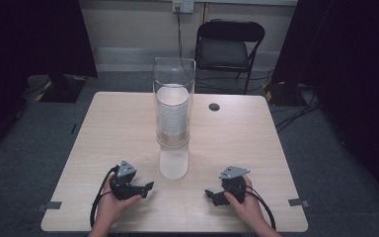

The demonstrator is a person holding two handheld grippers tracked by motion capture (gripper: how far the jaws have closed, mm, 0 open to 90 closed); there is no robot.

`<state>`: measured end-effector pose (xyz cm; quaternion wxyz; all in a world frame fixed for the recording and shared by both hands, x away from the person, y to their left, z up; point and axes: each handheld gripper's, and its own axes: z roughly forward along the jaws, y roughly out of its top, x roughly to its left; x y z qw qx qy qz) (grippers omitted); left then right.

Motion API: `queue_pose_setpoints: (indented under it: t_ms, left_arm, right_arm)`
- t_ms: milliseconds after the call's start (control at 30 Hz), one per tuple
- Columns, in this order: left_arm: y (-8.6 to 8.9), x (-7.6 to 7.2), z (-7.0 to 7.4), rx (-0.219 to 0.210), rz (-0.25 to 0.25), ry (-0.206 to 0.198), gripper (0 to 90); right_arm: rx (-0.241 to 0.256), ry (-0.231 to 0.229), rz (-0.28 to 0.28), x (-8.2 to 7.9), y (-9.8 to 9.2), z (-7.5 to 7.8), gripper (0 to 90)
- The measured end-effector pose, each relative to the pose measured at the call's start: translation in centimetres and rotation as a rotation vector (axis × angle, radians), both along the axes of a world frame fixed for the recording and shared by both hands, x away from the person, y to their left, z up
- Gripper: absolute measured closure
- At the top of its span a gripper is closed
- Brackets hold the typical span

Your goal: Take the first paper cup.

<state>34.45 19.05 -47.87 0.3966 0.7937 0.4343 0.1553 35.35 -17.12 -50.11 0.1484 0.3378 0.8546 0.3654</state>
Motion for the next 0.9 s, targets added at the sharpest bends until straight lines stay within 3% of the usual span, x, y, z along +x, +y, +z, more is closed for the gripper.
queue_pose_setpoints:
  t_ms: [200,300,367,467,567,667,900]
  left_arm:
    - [-2.7,1.4,2.2,-0.029,-0.036,-0.105,16.7]
    - [-4.2,2.1,3.5,-0.021,-0.060,-0.158,17.0]
    - [-5.2,2.8,4.4,-0.039,-0.048,-0.197,18.2]
    - [-5.8,3.7,5.2,-0.059,-0.039,-0.219,18.3]
    - [-6.6,4.4,5.6,-0.089,-0.045,-0.245,18.7]
    - [-7.4,4.8,5.7,-0.149,-0.033,-0.285,20.8]
    - [-8.2,5.6,5.5,-0.183,0.014,-0.365,29.6]
  right_arm:
    - [-0.003,0.004,-0.008,0.0,0.0,0.0,7.5]
    - [-0.004,0.005,-0.009,0.0,0.0,0.0,7.2]
    - [-0.005,0.005,-0.009,0.0,0.0,0.0,7.1]
    - [-0.005,0.005,-0.009,0.0,0.0,0.0,7.1]
    - [-0.005,0.005,-0.009,0.0,0.0,0.0,7.1]
    - [-0.003,0.005,-0.009,0.0,0.0,0.0,7.1]
    - [-0.004,0.005,-0.008,0.0,0.0,0.0,7.1]
